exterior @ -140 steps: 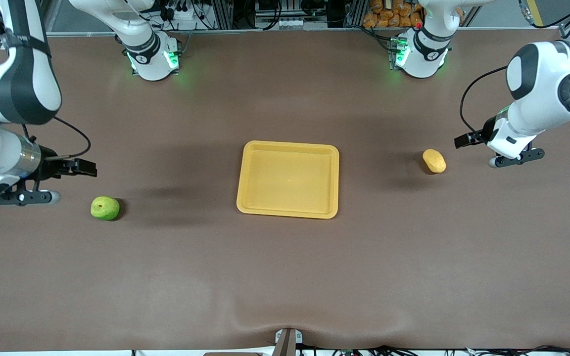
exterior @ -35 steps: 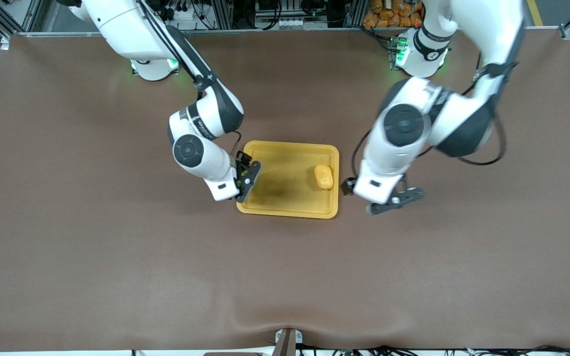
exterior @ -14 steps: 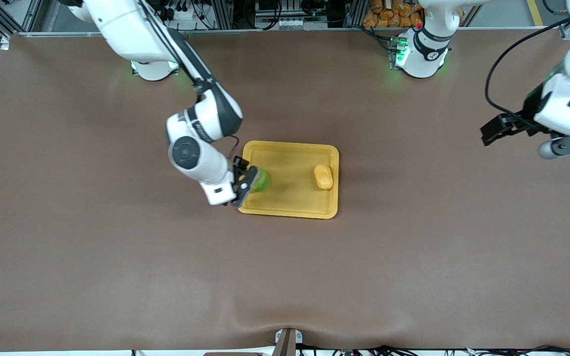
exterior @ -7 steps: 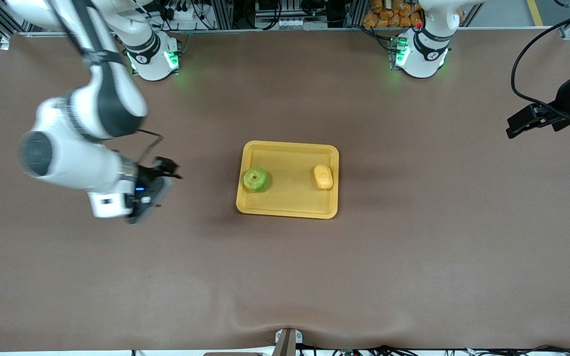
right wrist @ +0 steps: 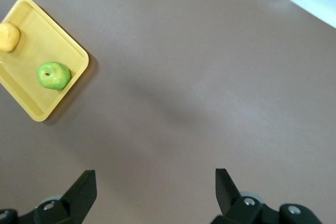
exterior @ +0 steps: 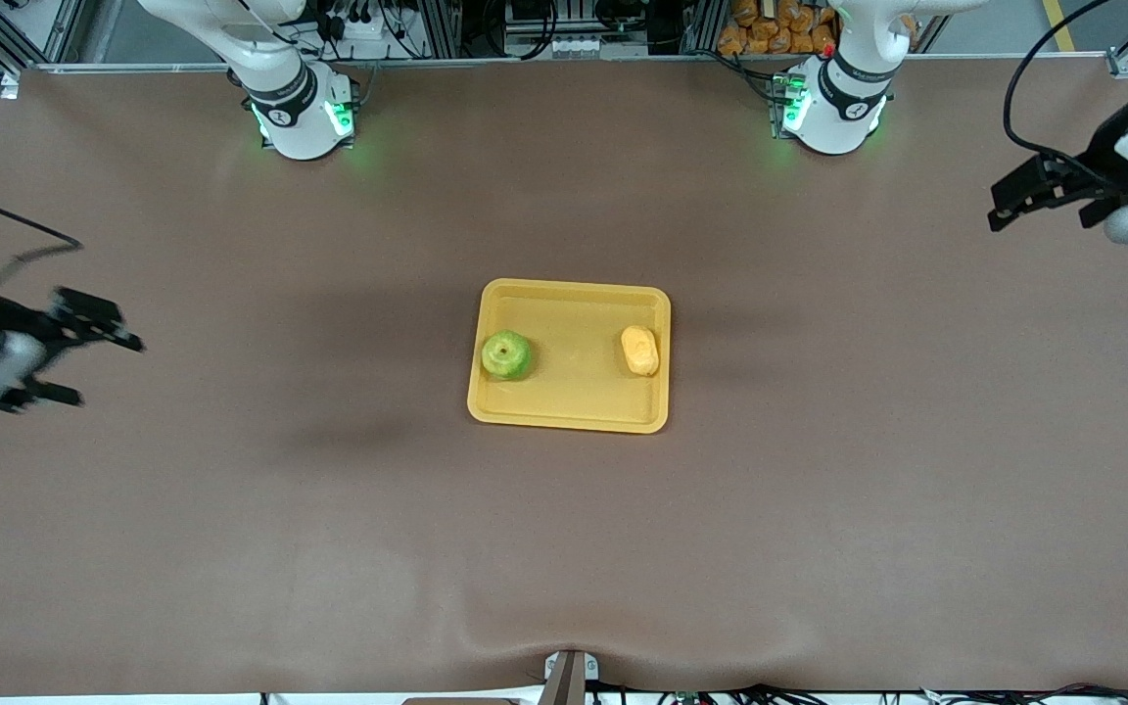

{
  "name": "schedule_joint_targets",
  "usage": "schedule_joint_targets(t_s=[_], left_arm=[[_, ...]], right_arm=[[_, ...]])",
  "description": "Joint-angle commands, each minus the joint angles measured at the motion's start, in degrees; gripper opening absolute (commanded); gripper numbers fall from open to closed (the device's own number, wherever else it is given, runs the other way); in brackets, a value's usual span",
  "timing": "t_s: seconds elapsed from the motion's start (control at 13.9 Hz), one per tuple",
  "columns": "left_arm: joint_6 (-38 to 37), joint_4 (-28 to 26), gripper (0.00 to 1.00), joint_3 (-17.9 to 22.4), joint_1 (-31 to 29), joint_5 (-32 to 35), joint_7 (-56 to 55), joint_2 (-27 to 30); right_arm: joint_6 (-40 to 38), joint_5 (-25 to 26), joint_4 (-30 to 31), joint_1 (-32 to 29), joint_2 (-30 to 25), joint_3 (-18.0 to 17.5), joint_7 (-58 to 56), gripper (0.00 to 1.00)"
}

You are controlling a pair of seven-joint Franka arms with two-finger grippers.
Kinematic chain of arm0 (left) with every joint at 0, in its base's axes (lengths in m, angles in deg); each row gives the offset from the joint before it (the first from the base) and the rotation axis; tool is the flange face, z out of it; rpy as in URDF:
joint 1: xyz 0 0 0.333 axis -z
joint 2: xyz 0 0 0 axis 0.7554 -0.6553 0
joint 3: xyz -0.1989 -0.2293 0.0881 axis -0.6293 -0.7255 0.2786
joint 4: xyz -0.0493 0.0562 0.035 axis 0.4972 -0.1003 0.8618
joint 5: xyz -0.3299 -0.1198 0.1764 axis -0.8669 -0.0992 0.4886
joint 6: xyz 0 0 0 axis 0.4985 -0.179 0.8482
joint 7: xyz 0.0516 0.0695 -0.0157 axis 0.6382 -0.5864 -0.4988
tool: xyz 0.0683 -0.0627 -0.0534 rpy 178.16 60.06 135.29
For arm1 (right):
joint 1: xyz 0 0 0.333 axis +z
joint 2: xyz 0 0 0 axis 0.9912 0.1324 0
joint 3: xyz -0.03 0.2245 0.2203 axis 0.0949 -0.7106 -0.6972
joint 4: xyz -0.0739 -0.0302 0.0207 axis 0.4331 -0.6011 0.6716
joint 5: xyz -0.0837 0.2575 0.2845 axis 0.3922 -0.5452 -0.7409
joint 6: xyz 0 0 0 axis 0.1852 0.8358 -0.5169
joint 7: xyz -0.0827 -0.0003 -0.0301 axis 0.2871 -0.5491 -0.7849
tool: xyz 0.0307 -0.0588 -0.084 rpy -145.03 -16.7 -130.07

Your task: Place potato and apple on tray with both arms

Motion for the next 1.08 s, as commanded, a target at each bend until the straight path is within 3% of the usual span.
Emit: schedule_joint_targets(t_s=[0.0, 0.22, 0.36, 0.65, 1.0], left_arm=[[-0.01, -2.48, 1.0, 0.68, 0.09, -1.31, 0.96, 2.12], [-0.1, -1.0, 1.0, 1.03, -0.09, -0.96, 0.61, 1.34], [-0.1, 0.32, 1.0, 1.12, -0.09, -0.78, 0.6, 0.55], [-1.32, 1.2, 1.0, 1.2, -0.09, 1.32, 0.6, 0.45], [-2.38, 1.3, 1.0, 1.2, -0.09, 1.59, 0.6, 0.45]], right_arm=[[-0.81, 1.81, 2.5, -0.06, -5.72, -0.92, 7.45, 1.0], [-4.14, 10.42, 2.59, 2.92, -10.21, -0.92, 20.87, 1.0], [-9.41, 10.97, 2.59, 3.64, -11.71, -1.01, 33.53, 1.0], [-15.04, 11.06, 2.59, 3.64, -12.68, -1.01, 48.4, 1.0], [-18.22, 12.9, 2.51, 3.64, -13.47, 0.3, 51.25, 1.0]])
